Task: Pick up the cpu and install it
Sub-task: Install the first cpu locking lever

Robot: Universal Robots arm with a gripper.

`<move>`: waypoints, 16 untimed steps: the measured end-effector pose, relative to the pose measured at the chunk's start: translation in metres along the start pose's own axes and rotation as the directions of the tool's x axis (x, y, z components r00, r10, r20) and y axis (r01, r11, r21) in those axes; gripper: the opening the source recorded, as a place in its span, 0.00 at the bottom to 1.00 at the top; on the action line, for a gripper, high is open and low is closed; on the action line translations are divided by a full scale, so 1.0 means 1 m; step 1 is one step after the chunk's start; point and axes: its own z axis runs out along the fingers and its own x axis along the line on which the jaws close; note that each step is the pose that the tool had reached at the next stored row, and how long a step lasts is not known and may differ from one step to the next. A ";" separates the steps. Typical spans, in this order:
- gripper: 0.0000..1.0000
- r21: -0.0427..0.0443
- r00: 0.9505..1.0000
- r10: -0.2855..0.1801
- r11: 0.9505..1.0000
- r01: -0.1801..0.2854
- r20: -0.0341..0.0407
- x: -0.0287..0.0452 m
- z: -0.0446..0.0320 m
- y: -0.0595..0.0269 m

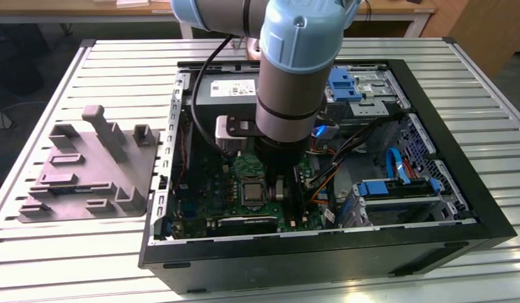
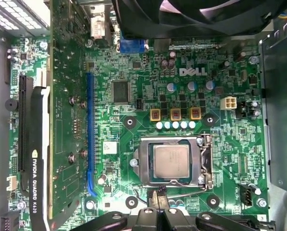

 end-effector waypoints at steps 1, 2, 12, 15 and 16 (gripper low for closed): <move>0.11 0.000 1.000 0.000 1.000 0.000 0.000 0.0002 0.0008 -0.0001; 0.11 0.000 1.000 0.000 1.000 0.000 0.000 0.0003 0.0017 -0.0001; 0.11 0.002 1.000 -0.018 1.000 0.018 0.000 0.0009 0.0071 -0.0004; 0.11 0.002 1.000 -0.021 1.000 0.021 -0.001 0.0010 0.0090 -0.0005; 0.11 0.002 1.000 -0.022 1.000 0.022 -0.001 0.0010 0.0096 -0.0005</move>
